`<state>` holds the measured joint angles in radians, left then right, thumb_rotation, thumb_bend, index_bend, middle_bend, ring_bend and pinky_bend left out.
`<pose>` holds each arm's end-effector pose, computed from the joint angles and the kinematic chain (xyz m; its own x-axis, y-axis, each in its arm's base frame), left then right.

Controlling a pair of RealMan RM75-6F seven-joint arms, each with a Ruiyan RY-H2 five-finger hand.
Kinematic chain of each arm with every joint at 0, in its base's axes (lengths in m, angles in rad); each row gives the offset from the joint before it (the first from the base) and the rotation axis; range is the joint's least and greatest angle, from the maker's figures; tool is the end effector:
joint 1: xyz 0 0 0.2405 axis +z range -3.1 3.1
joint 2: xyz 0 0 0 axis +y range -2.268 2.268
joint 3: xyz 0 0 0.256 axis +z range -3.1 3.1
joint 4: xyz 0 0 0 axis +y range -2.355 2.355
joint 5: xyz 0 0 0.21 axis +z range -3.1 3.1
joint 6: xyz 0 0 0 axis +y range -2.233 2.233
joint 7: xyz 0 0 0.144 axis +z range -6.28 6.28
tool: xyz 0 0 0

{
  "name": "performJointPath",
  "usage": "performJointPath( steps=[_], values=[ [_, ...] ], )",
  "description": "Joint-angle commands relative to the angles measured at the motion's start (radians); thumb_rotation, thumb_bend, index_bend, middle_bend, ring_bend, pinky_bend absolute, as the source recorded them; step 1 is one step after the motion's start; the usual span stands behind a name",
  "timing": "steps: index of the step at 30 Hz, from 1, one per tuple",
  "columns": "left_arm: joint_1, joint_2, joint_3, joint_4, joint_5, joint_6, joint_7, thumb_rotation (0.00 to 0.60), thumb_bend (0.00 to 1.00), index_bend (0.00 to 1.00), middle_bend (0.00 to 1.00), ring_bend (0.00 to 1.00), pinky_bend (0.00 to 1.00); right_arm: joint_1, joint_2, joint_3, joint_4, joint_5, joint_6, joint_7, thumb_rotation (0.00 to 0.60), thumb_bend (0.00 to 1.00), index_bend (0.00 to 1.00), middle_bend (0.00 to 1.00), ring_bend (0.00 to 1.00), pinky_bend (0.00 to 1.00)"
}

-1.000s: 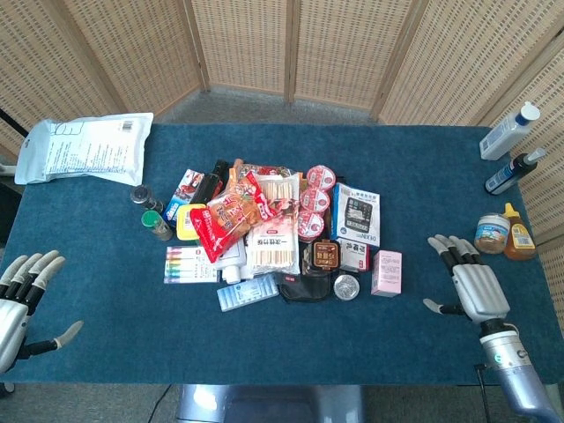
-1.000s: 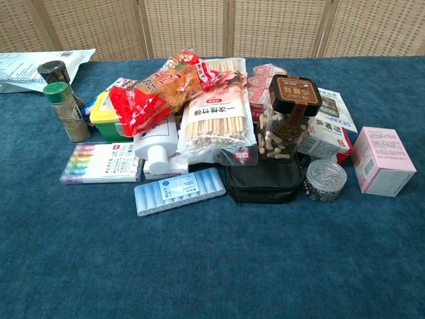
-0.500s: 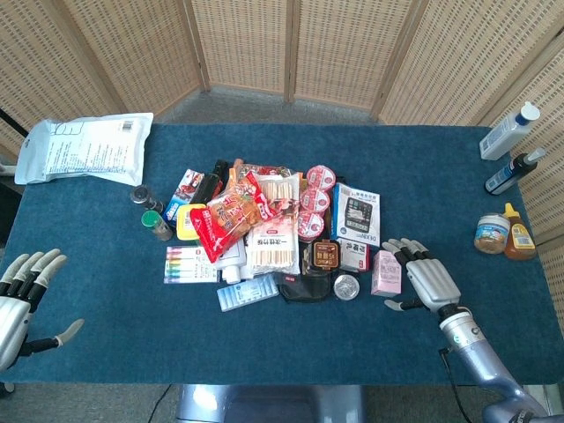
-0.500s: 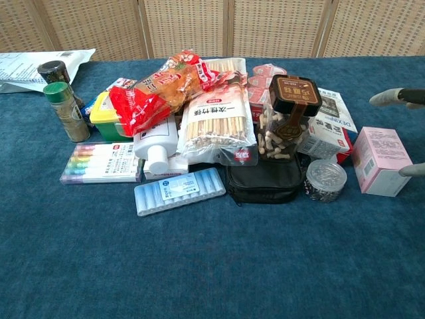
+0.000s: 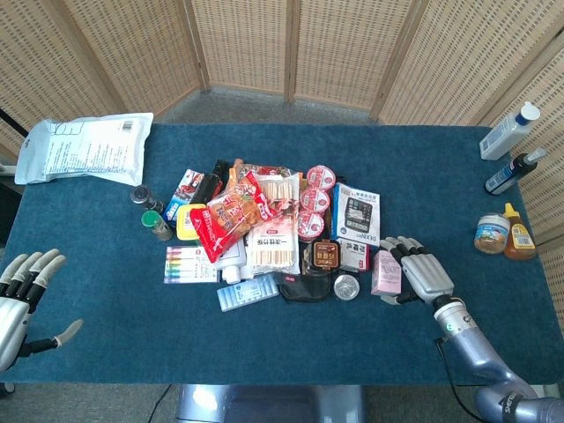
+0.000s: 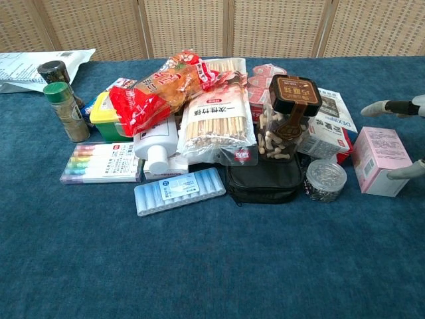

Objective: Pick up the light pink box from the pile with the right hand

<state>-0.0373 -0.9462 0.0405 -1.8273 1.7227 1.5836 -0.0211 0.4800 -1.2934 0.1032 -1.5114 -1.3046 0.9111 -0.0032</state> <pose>-0.2603 0.1441 0.1836 0.3391 0.0168 0.9406 0.9272 -0.1751 -0.3311 -0.2632 -0.2945 0.0514 0.3470 -0.3907 0.8526 -0.9368 -0.1879 0.2952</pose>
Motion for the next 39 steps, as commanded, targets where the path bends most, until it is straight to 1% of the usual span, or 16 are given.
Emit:
performJointPath(
  steps=[1,8,9,11,12,14,16,18,21,23,30,33,39],
  values=[
    [0.001,0.003,0.0,-0.004,0.001,0.002,0.003,0.404,0.28,0.0,0.05,0.0,0.0,0.012,-0.018,-0.004,0.027,0.013,-0.022,0.007,0.498,0.14,0.0,0.0,0.0,0.0],
    [0.007,0.006,0.003,-0.01,0.001,0.007,0.008,0.401,0.28,0.0,0.05,0.0,0.0,0.03,-0.053,0.0,0.088,0.041,-0.061,0.047,0.505,0.15,0.0,0.0,0.0,0.0],
    [0.008,0.007,0.004,-0.01,0.001,0.008,0.008,0.401,0.28,0.0,0.05,0.0,0.0,0.03,-0.057,0.001,0.096,0.041,-0.058,0.05,0.517,0.14,0.0,0.0,0.0,0.0],
    [0.01,0.008,0.004,-0.011,0.001,0.012,0.007,0.404,0.28,0.0,0.05,0.0,0.0,0.029,-0.067,0.005,0.108,0.045,-0.048,0.054,0.561,0.14,0.0,0.01,0.0,0.0],
    [0.011,0.009,0.004,-0.012,0.001,0.013,0.007,0.404,0.28,0.0,0.05,0.0,0.0,0.028,-0.07,0.007,0.111,0.045,-0.042,0.055,0.589,0.14,0.0,0.05,0.0,0.0],
    [0.011,0.008,0.004,-0.011,0.002,0.013,0.005,0.404,0.28,0.0,0.05,0.0,0.0,0.026,-0.073,0.008,0.117,0.047,-0.034,0.059,0.6,0.14,0.0,0.16,0.08,0.03],
    [0.01,0.007,0.004,-0.011,0.002,0.011,0.006,0.403,0.28,0.0,0.05,0.0,0.0,0.026,-0.074,0.008,0.122,0.05,-0.033,0.06,0.6,0.13,0.0,0.29,0.23,0.15],
    [0.009,0.007,0.004,-0.012,0.002,0.008,0.007,0.406,0.28,0.0,0.05,0.0,0.0,0.026,-0.073,0.009,0.12,0.054,-0.035,0.066,0.6,0.13,0.0,0.37,0.35,0.25],
    [0.008,0.006,0.003,-0.012,0.001,0.008,0.007,0.402,0.28,0.0,0.05,0.0,0.0,0.025,-0.069,0.012,0.118,0.053,-0.028,0.073,0.6,0.13,0.0,0.43,0.48,0.34],
    [0.008,0.006,0.002,-0.012,-0.001,0.006,0.007,0.402,0.28,0.0,0.05,0.0,0.0,0.024,-0.066,0.016,0.116,0.054,-0.022,0.079,0.6,0.13,0.0,0.45,0.54,0.38],
    [0.006,0.003,0.001,-0.007,-0.006,0.003,0.004,0.402,0.28,0.0,0.05,0.0,0.0,0.027,-0.037,0.037,0.082,0.048,-0.005,0.112,0.6,0.13,0.0,0.48,0.62,0.42],
    [0.005,0.003,0.0,-0.005,-0.008,0.001,0.002,0.403,0.28,0.0,0.05,0.0,0.0,0.034,-0.008,0.057,0.055,0.044,0.007,0.121,0.6,0.13,0.0,0.49,0.63,0.42],
    [0.005,0.0,0.001,0.0,-0.003,0.003,-0.004,0.404,0.28,0.0,0.05,0.0,0.0,0.057,0.075,0.112,-0.029,0.042,0.023,0.144,0.6,0.13,0.0,0.48,0.64,0.42]
  ],
)
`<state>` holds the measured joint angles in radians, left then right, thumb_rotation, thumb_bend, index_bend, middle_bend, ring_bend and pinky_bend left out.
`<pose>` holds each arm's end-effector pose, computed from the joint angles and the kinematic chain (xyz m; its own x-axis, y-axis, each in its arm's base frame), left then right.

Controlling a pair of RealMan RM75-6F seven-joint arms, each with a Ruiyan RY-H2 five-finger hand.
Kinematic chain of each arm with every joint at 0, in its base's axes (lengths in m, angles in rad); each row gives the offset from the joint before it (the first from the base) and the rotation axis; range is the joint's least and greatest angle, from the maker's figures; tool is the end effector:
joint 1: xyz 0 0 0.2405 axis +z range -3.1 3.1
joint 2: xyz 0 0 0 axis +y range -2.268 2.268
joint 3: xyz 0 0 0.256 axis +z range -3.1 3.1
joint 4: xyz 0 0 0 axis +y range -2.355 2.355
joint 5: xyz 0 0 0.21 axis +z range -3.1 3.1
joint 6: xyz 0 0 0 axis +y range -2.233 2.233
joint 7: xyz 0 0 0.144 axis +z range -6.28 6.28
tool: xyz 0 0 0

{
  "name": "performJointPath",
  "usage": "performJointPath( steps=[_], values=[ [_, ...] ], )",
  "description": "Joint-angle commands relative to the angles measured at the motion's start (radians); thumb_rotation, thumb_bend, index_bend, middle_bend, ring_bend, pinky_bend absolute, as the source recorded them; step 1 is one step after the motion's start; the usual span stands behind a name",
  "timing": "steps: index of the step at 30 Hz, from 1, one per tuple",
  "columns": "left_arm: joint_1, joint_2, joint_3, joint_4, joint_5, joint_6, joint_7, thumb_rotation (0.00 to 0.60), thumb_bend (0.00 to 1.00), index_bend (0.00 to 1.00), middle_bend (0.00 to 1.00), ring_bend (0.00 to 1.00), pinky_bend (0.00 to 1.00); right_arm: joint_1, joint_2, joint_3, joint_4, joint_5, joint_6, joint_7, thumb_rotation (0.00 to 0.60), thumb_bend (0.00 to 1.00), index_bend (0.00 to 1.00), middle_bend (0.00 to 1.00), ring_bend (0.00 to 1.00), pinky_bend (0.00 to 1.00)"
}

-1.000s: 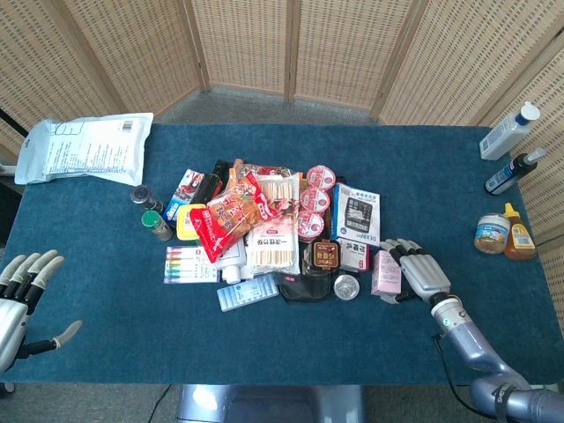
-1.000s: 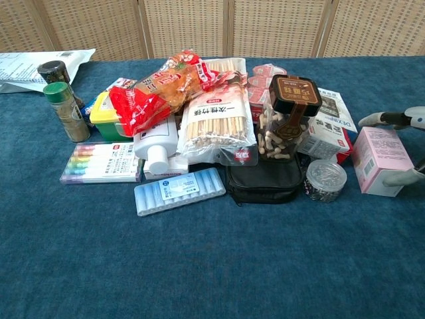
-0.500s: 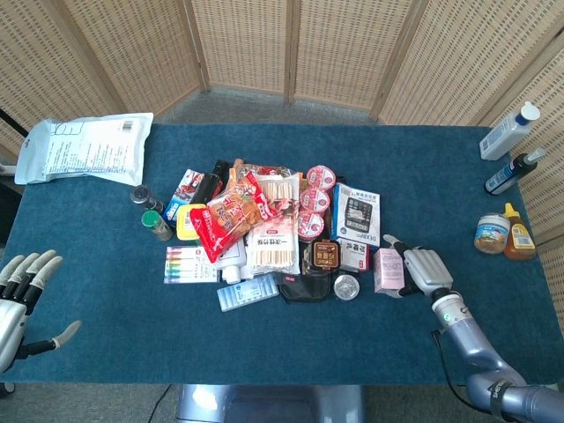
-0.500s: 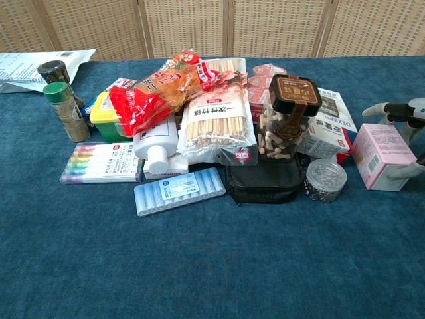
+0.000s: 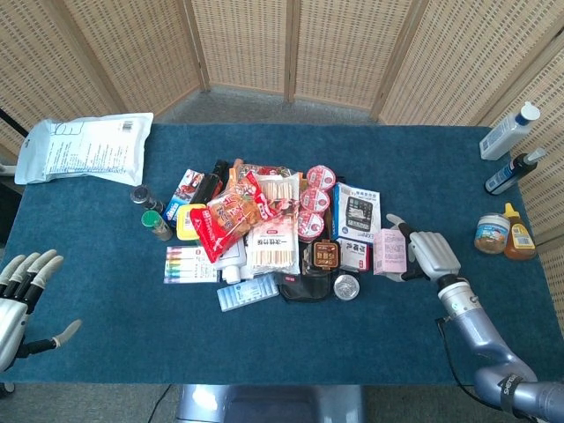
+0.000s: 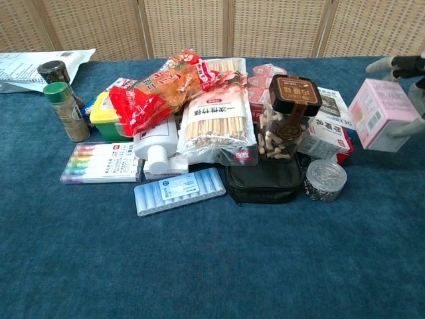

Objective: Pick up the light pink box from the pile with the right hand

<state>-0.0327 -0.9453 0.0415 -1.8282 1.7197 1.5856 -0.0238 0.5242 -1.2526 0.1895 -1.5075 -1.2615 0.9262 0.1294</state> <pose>-0.2612 0.1428 0.1841 0.3362 0.0178 0.9416 0.9294 -0.1676 -0.3287 -0.2456 -0.3303 0.0830 0.2173 -0.2974 0.9297 -0.9727 -0.1459 0.1807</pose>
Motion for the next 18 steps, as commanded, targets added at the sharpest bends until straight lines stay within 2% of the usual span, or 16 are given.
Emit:
performJointPath(
  steps=[1,13,18],
  values=[
    [0.001,-0.001,0.001,0.003,0.001,0.002,-0.002,0.406,0.28,0.0,0.05,0.0,0.0,0.018,0.054,0.038,-0.051,-0.001,0.011,0.014,0.6,0.13,0.0,0.49,0.64,0.42],
    [0.006,-0.003,0.004,0.009,0.012,0.014,-0.014,0.402,0.28,0.0,0.05,0.0,0.0,0.077,0.238,0.172,-0.242,0.043,0.029,0.021,0.6,0.13,0.0,0.49,0.66,0.42],
    [0.004,-0.011,0.004,0.024,0.006,0.008,-0.027,0.401,0.28,0.0,0.05,0.0,0.0,0.087,0.278,0.199,-0.297,0.074,0.05,-0.006,0.6,0.12,0.0,0.48,0.67,0.42]
  ],
)
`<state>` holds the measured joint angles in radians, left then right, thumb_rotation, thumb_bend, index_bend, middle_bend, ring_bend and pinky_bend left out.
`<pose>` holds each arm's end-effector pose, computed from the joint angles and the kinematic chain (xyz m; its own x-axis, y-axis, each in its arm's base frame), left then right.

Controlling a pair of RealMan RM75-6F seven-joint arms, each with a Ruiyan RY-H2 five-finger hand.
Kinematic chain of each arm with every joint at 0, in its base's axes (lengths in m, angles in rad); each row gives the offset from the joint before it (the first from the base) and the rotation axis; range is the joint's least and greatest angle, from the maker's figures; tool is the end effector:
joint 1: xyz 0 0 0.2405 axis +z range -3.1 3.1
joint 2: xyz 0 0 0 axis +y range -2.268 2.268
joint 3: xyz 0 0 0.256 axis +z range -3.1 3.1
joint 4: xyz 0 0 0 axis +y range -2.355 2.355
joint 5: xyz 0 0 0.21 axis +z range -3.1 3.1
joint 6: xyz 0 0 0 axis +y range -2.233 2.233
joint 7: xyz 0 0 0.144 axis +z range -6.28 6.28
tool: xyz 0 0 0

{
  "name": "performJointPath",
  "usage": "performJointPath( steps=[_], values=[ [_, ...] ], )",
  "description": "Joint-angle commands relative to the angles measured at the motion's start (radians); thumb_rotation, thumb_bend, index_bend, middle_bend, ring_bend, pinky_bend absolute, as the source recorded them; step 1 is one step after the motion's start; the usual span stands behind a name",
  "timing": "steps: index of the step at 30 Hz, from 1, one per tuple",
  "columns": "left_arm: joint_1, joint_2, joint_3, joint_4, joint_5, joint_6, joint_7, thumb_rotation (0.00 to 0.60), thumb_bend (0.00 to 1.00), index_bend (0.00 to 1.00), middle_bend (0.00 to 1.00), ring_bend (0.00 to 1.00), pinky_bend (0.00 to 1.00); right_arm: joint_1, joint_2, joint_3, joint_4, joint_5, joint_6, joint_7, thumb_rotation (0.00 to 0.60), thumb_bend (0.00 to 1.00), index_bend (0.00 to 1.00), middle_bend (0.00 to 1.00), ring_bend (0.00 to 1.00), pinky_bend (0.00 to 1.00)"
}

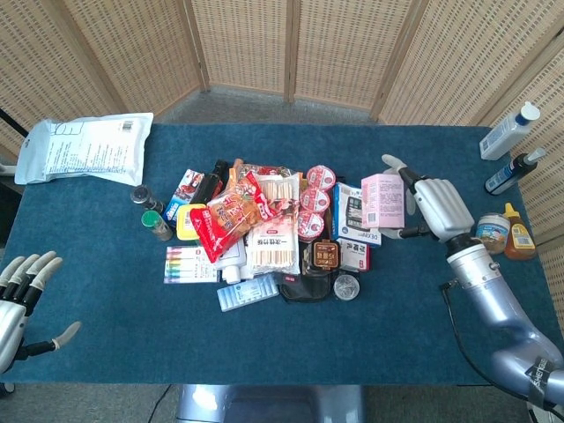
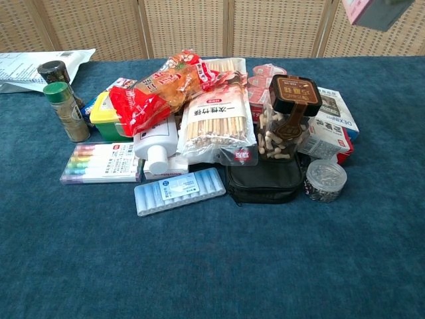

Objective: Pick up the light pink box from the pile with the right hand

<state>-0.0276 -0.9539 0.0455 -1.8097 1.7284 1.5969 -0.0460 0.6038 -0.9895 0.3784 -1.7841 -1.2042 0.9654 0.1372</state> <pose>-0.2638 0.1405 0.1835 0.3230 0.0162 0.9463 0.9333 -0.1710 -0.3157 -0.1473 -0.3584 0.1755 0.1439 -0.1136 0.9831 -0.9468 -0.3047 0.1034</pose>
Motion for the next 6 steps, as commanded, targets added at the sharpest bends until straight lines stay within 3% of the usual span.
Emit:
performJointPath(
  steps=[1,6],
  values=[
    [-0.003,-0.005,-0.001,0.01,-0.005,-0.005,-0.01,0.401,0.28,0.0,0.05,0.0,0.0,0.009,0.023,0.013,-0.03,0.026,0.011,-0.021,0.6,0.12,0.0,0.48,0.67,0.42],
    [-0.01,-0.015,-0.006,0.029,-0.011,-0.011,-0.028,0.402,0.28,0.0,0.05,0.0,0.0,0.013,0.044,0.013,-0.059,0.049,0.015,-0.041,0.6,0.12,0.0,0.49,0.67,0.42]
  ],
)
